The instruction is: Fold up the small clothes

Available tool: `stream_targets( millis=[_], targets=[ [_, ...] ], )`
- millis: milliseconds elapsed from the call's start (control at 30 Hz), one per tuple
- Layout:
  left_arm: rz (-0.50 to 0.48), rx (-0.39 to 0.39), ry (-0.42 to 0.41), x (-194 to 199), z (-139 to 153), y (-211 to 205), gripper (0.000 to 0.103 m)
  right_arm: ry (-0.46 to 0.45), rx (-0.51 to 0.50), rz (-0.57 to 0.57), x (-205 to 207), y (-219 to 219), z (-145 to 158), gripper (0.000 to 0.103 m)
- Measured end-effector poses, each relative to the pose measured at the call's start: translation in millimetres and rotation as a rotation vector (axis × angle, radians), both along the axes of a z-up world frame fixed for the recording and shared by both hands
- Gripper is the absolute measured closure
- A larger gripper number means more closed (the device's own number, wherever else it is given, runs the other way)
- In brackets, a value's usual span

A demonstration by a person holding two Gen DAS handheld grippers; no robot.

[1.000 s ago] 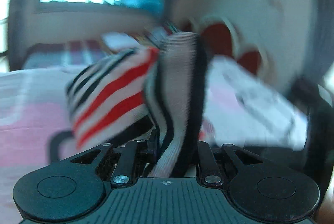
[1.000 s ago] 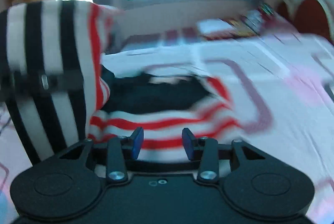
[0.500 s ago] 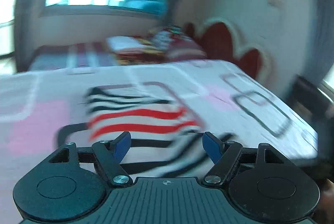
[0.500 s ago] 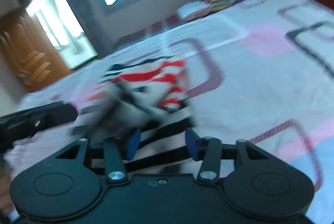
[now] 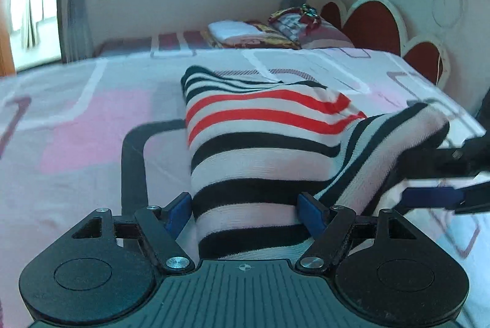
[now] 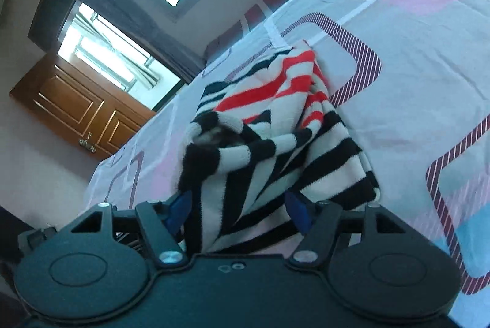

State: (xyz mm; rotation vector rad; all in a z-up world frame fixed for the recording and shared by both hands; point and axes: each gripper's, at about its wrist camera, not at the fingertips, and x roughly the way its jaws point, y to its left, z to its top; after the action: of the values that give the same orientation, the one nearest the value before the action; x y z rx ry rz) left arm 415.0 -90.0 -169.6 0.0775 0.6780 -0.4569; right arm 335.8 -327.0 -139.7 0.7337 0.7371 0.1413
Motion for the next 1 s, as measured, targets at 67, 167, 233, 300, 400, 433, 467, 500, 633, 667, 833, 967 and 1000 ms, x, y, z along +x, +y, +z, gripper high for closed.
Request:
stream_targets(
  millis=[67,167,233,300,400,433,467,500,633,667,833,967,1000],
  targets=[
    [-0.012,0.016,-0.013,-3,-1,-3,0.028,0.001,0.014,-0.005,-6,-3,3,0.034],
    [-0.009,-0.013,-0.004,-5,2,4,0.028,-0.012,0.021,-0.026,-17,-7,10,0.028],
    [-0.004,-0.045,0.012,-2,2,8,0.028,-0.021,0.012,-0.010,-12,-6,11,0.026],
    [-0.001,-0.065,0.034,2,0,12,0.028,0.030,-0.044,-0.017,3,-4,0,0.033],
    [0.028,-0.095,0.020,1,0,20,0.028,0.032,-0.045,-0.052,12,-6,-12,0.053],
    [0.046,-0.098,-0.001,-1,1,23,0.028,0.025,-0.064,-0.064,18,-6,-13,0.056],
    [0.062,-0.104,-0.014,-2,2,25,0.028,0.017,-0.079,-0.069,22,-5,-12,0.057],
    [0.075,-0.112,-0.013,-2,2,27,0.028,0.005,-0.094,-0.070,28,-3,-11,0.057],
    [0.076,-0.111,0.003,4,-3,26,0.028,0.036,-0.123,-0.038,54,2,-19,0.053],
    [0.077,-0.110,-0.003,4,-2,25,0.028,0.031,-0.130,-0.036,59,3,-22,0.060],
    [0.106,-0.149,-0.075,0,9,21,0.028,-0.161,-0.348,0.055,66,32,18,0.073],
    [0.072,-0.125,0.003,16,3,5,0.028,-0.275,-0.418,0.103,73,33,39,0.073],
    [0.056,-0.117,0.038,21,-2,1,0.028,-0.226,-0.417,0.078,76,23,31,0.074]
  ],
)
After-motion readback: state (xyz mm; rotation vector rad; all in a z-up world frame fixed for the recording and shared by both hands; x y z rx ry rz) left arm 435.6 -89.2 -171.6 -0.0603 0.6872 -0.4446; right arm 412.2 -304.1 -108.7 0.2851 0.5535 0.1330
